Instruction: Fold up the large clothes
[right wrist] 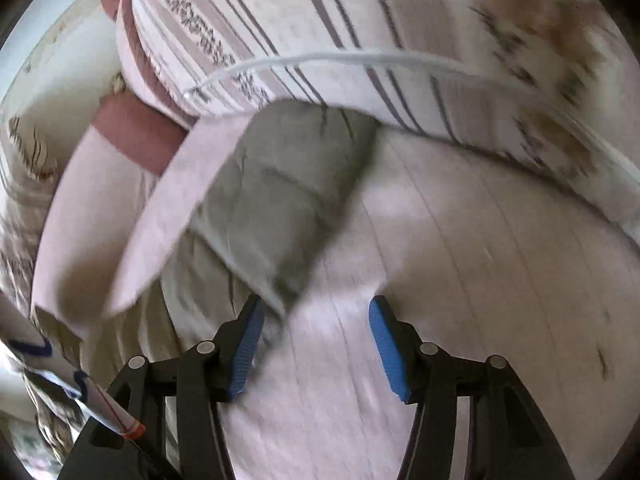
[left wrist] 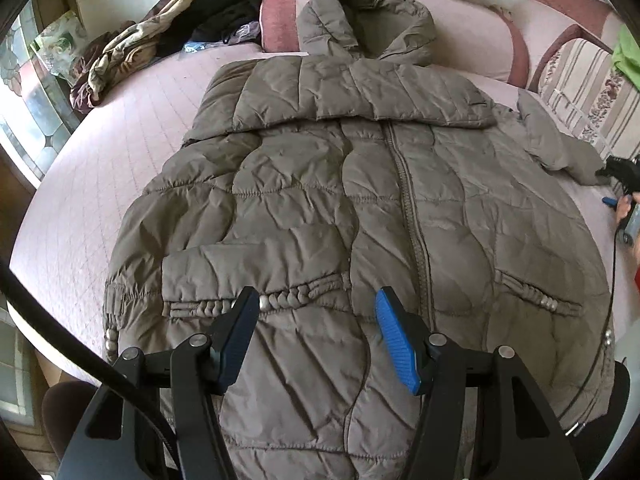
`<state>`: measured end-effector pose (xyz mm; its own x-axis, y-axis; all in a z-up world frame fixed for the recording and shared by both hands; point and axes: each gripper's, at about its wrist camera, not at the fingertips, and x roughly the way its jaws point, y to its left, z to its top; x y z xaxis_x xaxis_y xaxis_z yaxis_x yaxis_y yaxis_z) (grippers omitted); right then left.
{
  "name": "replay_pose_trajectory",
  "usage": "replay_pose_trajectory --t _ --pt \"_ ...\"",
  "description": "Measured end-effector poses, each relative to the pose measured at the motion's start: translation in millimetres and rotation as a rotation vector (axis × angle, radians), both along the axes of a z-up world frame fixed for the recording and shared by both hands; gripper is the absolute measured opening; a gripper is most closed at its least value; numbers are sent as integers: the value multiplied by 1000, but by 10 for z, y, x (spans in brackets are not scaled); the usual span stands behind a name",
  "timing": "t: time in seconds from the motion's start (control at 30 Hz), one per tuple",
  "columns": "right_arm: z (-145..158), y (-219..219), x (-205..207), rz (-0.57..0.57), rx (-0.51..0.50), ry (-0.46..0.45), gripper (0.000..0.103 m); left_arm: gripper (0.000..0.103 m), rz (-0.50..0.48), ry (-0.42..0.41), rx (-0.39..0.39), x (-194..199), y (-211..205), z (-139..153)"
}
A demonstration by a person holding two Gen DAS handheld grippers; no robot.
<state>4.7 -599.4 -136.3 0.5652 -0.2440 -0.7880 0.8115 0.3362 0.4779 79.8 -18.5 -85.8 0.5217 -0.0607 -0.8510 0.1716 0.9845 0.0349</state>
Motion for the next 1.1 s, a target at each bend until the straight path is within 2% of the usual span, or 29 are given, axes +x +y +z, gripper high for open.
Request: replay_pose_trajectory --t 0.13,0.2,0.23,0.27,0.33,0.43,0.53,0.67,0.8,0.93,1.03,1.1 --pt "-5 -216 213 -36 -16 20 64 60 27 9 25 75 0 -58" --pt "-10 -280 308 -58 -29 59 43 60 33 15 28 87 14 -78" --pt "11 -300 345 -59 -26 76 24 60 36 16 31 88 27 -89" --pt "27 -339 328 -56 -13 67 15 60 37 15 30 87 44 -98" --pt "139 -339 285 -52 -7 46 11 60 40 12 27 85 91 -110" --pt "504 -230 231 -23 -86 48 9 60 43 11 7 59 165 -106" --pt "999 17 225 22 -178 22 9 60 43 -2 -9 -8 234 -67" --pt "1725 573 359 132 -275 -79 9 60 52 -36 -45 -124 381 41" --pt "2288 1427 642 306 -344 -184 9 60 80 -75 -54 -232 568 124" --pt "2487 2432 1082 515 -373 -240 9 60 117 -85 -71 -298 797 140" --pt "2392 3128 1438 655 -383 -234 9 60 146 -83 -85 -318 951 110" --pt "2224 3657 1679 757 -375 -216 8 60 171 -84 -90 -314 1066 79"
